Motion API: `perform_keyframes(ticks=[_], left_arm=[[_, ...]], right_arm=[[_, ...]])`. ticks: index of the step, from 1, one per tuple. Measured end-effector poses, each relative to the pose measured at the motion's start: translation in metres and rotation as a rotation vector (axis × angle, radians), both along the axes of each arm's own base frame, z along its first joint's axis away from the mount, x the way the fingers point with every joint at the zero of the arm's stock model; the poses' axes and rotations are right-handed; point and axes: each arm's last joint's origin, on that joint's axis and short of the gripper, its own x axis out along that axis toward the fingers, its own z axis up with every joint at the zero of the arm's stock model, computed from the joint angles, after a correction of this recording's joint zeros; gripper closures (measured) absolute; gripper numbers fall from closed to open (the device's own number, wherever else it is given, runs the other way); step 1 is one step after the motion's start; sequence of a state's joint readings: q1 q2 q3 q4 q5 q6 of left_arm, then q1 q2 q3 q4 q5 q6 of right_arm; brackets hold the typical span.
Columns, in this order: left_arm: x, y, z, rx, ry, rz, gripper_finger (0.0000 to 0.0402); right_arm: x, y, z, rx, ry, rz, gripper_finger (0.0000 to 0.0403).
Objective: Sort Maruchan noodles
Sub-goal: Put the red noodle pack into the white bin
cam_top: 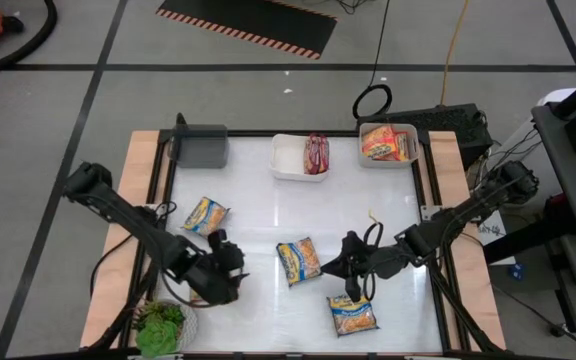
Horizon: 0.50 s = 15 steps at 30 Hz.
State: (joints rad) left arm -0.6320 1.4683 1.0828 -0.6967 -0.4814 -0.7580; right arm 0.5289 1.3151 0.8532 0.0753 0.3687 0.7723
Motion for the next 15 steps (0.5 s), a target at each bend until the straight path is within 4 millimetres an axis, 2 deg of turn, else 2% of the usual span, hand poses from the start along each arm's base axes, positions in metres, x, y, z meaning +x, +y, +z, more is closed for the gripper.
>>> perform_keyframes(ticks=[5, 10, 15], left_arm=[[-0.002, 0.002, -0.008, 0.016, 0.069, 0.036, 0.0149], [-0.001, 0.002, -0.007, -0.027, 0.050, 0.084, 0.0149], [0.002, -0.004, -0.018, -0.045, 0.083, 0.107, 0.0149]], right_arm=[[0.002, -0.003, 0.002, 0.003, -0.018, -0.013, 0.0403], [0.005, -0.008, 0.003, -0.046, -0.040, -0.051, 0.0403], [0.008, -0.015, 0.003, -0.051, -0.040, -0.079, 0.0403]])
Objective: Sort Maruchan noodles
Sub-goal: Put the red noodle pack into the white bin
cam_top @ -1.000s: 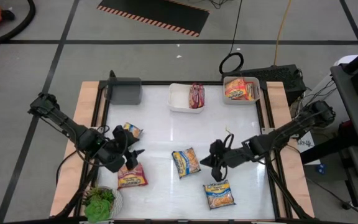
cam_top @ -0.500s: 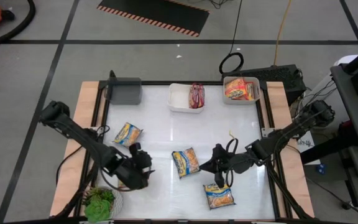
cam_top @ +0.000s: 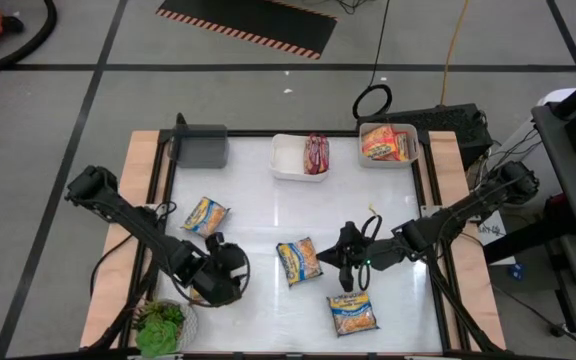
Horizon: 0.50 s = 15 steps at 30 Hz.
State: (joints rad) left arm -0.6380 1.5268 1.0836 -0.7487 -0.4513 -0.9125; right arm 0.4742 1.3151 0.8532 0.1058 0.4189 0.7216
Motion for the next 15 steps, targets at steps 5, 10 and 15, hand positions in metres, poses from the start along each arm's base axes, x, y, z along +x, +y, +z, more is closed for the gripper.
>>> perform_keyframes(ticks=[5, 10, 15], left_arm=[[0.011, -0.013, -0.022, -0.056, 0.050, -0.025, 0.0149], [0.022, -0.022, -0.041, -0.098, 0.082, -0.061, 0.0149], [0.025, -0.024, -0.048, -0.124, 0.115, -0.087, 0.0149]], right_arm=[[0.002, -0.004, 0.000, -0.010, 0.001, -0.008, 0.0403], [0.004, -0.009, 0.000, -0.042, 0.001, -0.012, 0.0403], [0.007, -0.015, 0.000, -0.073, 0.008, 0.048, 0.0403]])
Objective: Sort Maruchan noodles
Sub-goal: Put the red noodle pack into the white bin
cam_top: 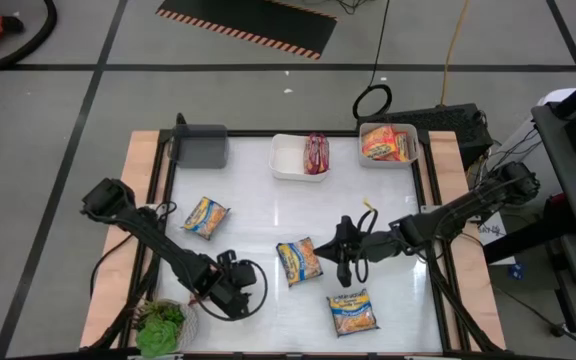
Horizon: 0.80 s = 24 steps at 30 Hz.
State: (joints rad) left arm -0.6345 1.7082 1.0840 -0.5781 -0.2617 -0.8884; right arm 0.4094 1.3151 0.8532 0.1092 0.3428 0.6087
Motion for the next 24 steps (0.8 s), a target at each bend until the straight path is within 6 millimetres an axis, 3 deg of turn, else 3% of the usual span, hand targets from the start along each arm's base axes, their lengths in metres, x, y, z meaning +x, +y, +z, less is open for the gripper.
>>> perform_keyframes(ticks=[12, 24], left_arm=[[-0.004, -0.006, -0.004, 0.006, 0.009, -0.009, 0.0149], [-0.003, -0.006, -0.023, 0.069, 0.089, -0.015, 0.0149]], right_arm=[[0.013, -0.023, 0.011, -0.042, -0.108, 0.079, 0.0403], [0.019, -0.044, 0.010, -0.027, -0.094, 0.101, 0.0403]])
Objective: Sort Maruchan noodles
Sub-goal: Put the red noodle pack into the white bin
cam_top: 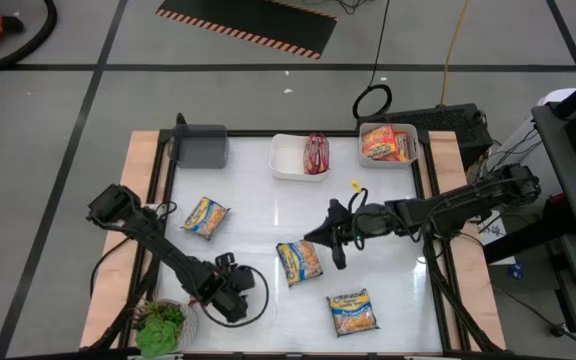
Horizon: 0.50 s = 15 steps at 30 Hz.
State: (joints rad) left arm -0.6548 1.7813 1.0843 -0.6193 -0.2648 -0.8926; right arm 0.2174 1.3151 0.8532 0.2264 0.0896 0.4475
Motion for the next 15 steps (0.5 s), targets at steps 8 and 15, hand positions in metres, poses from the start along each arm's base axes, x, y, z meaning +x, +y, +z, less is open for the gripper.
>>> perform_keyframes(ticks=[8, 15], left_arm=[[-0.003, -0.003, 0.000, -0.011, 0.005, 0.024, 0.0149], [-0.006, -0.006, 0.000, -0.010, 0.004, 0.017, 0.0149]], right_arm=[[-0.008, 0.004, -0.005, 0.014, 0.093, 0.214, 0.0403], [-0.023, 0.016, -0.007, 0.054, 0.211, 0.316, 0.0403]])
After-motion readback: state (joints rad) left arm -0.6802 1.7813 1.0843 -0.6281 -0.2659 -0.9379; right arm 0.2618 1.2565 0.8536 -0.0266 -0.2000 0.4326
